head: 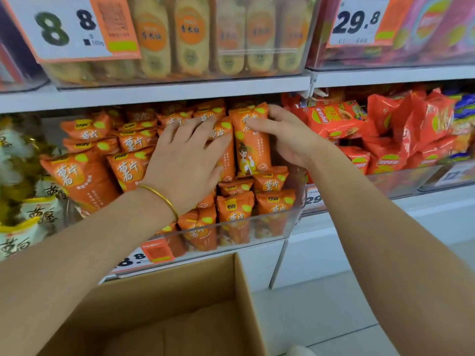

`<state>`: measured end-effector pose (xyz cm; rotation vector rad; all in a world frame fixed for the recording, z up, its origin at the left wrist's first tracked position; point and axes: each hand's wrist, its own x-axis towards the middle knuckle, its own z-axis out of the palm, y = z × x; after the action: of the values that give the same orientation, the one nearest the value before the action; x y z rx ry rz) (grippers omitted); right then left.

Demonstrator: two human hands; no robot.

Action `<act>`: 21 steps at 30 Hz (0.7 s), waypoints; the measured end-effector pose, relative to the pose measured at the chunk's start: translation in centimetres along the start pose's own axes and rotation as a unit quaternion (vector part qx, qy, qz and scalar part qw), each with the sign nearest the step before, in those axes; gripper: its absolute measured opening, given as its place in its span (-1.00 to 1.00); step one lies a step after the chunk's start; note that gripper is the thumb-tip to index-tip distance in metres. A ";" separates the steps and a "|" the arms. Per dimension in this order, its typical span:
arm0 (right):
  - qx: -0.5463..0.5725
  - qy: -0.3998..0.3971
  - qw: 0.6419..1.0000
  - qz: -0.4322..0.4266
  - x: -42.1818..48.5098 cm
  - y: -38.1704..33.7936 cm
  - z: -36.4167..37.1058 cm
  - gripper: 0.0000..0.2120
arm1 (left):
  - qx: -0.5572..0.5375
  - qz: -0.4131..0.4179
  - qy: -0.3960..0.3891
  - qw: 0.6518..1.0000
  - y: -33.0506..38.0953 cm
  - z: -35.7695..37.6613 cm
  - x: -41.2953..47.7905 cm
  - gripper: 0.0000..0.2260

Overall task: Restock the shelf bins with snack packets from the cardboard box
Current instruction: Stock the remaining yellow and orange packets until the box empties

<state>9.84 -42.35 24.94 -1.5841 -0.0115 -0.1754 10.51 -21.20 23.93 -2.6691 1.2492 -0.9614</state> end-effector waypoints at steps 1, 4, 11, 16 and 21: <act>-0.006 -0.004 1.000 0.012 0.2 -0.1 0.0 -0.77 | 0.001 -0.004 -0.003 1.000 0.0 -0.1 0.0 -0.57; -0.030 0.016 0.999 0.031 0.0 -0.1 0.2 -0.74 | 0.000 -0.007 -0.009 1.000 0.1 0.0 -0.1 -0.56; -0.102 0.114 0.987 -0.041 -3.2 0.2 0.7 -0.76 | 0.002 -0.013 0.000 1.000 0.2 0.3 -0.1 -0.56; -0.084 0.205 0.973 -0.065 -1.8 -0.2 1.5 -0.50 | 0.003 -0.021 0.003 1.000 0.3 0.3 -0.2 -0.56; -0.138 0.250 0.953 -0.097 -1.6 1.1 3.7 -0.46 | 0.000 -0.022 0.009 1.000 0.3 0.4 -0.1 -0.56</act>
<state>8.77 -38.55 23.60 -1.7762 0.2627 -0.7569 10.48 -21.40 23.41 -2.7058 1.1983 -0.9944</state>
